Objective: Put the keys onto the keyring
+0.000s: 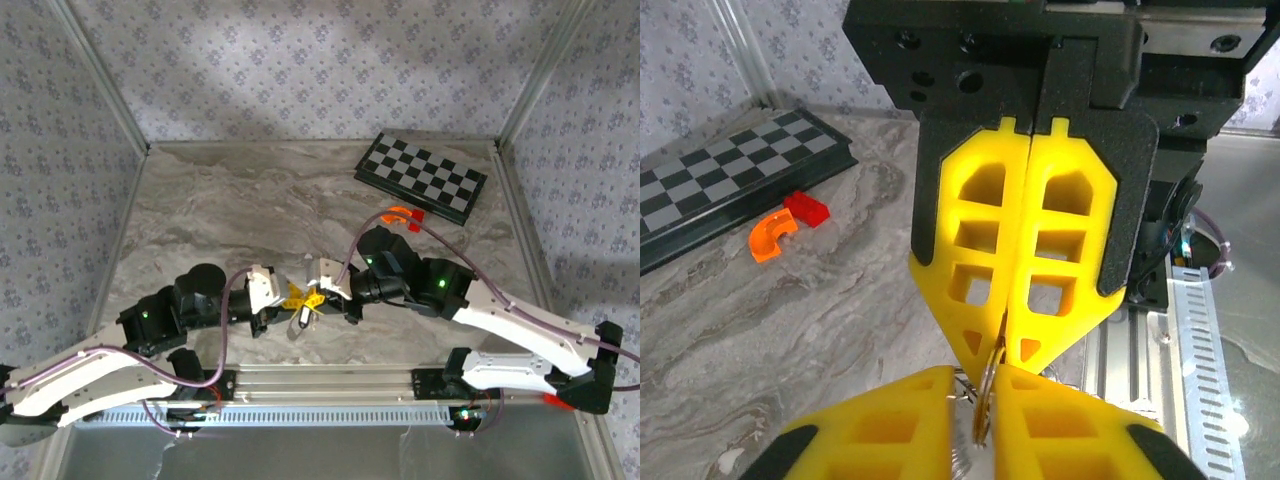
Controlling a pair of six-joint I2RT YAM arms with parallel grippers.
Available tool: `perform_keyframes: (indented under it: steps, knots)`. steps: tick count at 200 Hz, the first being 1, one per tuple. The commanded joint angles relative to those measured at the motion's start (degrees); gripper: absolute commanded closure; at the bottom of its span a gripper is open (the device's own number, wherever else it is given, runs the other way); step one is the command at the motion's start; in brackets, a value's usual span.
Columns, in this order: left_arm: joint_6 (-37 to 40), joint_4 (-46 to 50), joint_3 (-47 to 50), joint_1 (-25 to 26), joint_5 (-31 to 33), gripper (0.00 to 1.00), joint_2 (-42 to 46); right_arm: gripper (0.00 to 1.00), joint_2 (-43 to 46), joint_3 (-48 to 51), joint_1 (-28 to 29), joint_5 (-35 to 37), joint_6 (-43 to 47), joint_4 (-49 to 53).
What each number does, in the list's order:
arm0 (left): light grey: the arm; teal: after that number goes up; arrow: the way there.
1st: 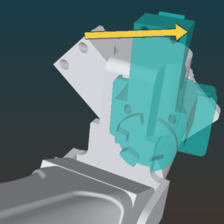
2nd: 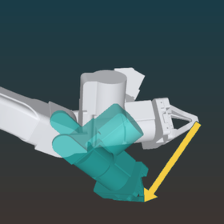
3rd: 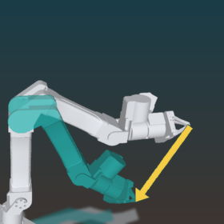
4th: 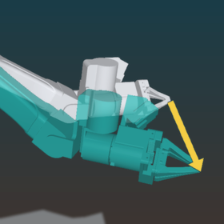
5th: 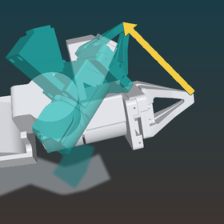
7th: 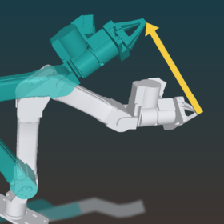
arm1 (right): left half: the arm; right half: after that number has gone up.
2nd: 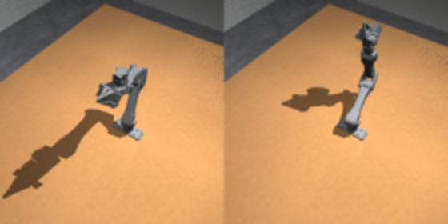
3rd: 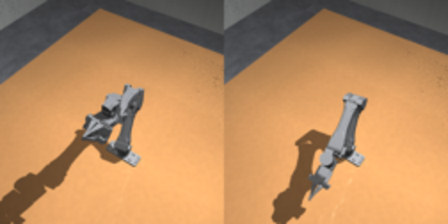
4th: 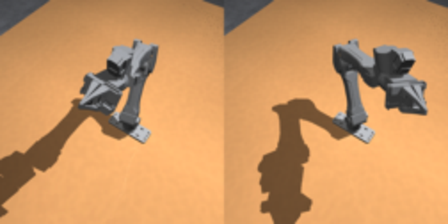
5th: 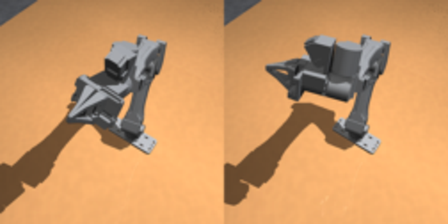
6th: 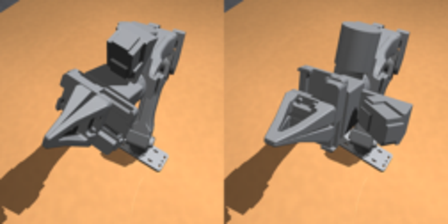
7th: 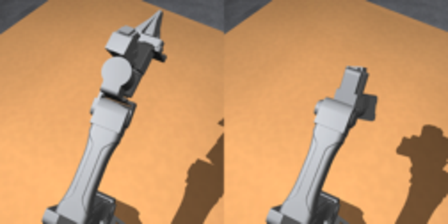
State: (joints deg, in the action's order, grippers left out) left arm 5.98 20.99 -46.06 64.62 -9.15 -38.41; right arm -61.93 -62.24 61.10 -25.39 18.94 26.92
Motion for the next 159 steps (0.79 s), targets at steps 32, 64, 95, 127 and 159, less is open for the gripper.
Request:
perform_keyframes:
  steps: [32,64,95,127,159]
  knots:
    - [1.8,2.9,-2.9,0.1,0.4,1.0,-0.4,1.0,-1.1,-3.1,0.8,-0.1,1.8,1.8]
    - [0.5,-1.0,-1.6,0.1,-1.0,1.0,1.1,1.0,-0.9,-3.2,0.8,0.2,1.7,1.3]
    - [-0.1,-5.1,0.3,0.1,-0.3,1.0,4.6,0.9,0.9,-1.1,0.6,-0.9,1.3,-1.8]
    - [-0.7,-9.1,1.7,0.1,-1.1,1.0,7.5,0.85,2.5,1.0,0.0,-3.6,-0.3,-5.1]
    - [-1.4,-10.6,2.5,0.1,-1.8,1.0,8.9,0.86,2.7,1.2,-0.8,-4.9,-0.7,-5.8]
